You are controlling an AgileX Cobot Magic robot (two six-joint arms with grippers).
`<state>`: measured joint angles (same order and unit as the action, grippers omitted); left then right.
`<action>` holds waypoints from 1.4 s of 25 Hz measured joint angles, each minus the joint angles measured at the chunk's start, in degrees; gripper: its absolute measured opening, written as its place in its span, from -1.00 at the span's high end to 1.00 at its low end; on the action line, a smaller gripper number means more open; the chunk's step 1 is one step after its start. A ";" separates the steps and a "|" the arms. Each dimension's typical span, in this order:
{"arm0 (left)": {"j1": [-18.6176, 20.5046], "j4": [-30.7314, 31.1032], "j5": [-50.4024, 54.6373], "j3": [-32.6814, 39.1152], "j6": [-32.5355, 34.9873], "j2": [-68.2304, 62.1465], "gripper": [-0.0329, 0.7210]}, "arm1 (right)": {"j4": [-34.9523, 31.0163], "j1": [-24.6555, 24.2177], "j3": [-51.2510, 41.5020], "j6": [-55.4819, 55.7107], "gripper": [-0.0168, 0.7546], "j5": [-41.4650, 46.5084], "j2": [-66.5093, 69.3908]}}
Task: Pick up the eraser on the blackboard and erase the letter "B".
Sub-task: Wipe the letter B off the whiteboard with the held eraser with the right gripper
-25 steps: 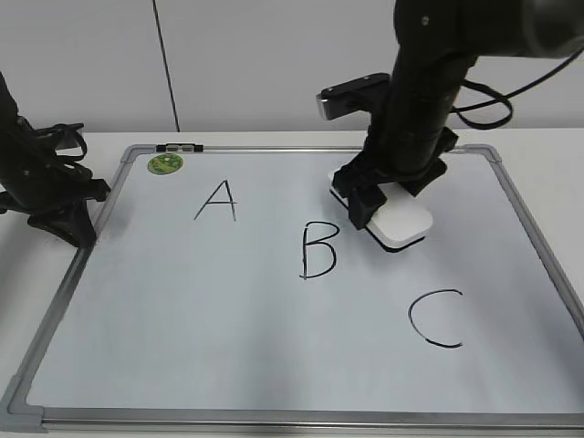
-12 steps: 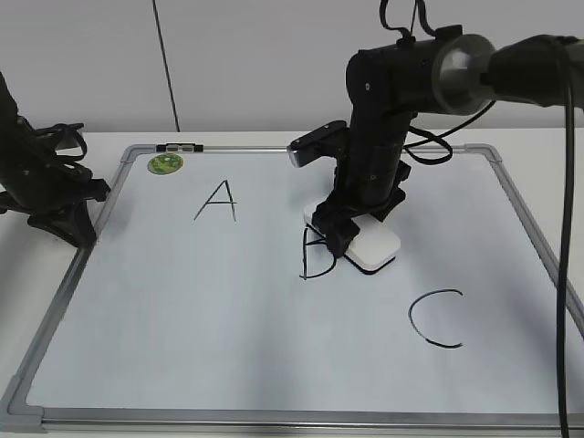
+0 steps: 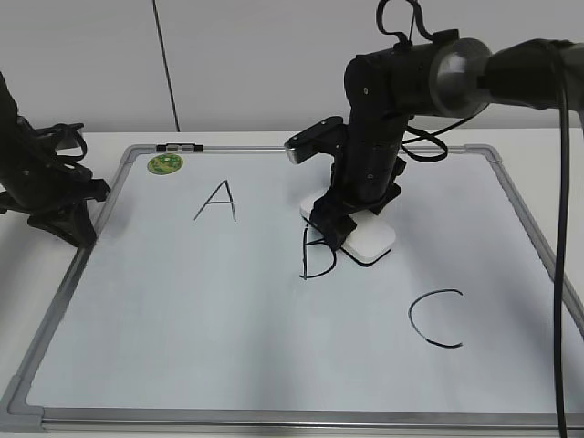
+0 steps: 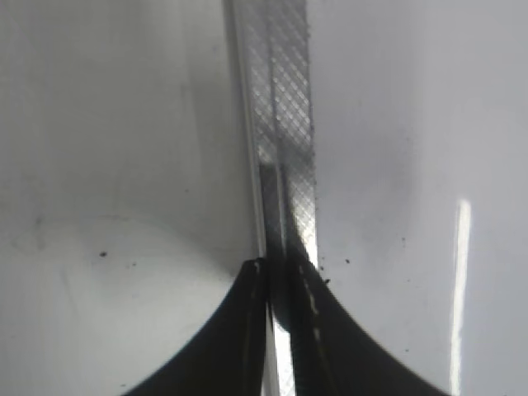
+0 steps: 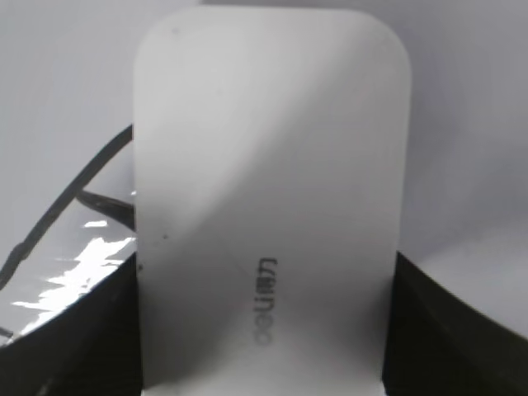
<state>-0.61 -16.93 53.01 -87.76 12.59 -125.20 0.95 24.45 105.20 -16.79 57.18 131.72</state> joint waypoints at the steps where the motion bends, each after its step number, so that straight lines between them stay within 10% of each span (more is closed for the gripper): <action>1: 0.00 0.00 0.00 0.00 0.00 0.00 0.82 | 0.14 0.00 0.00 0.00 -0.42 -0.24 0.04; 35: 0.00 0.00 0.00 0.00 0.00 0.00 0.82 | -0.95 12.61 0.12 -4.06 -0.42 2.16 0.17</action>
<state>-0.61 -16.93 53.01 -87.76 12.59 -125.20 0.00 37.06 105.32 -20.85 59.33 131.89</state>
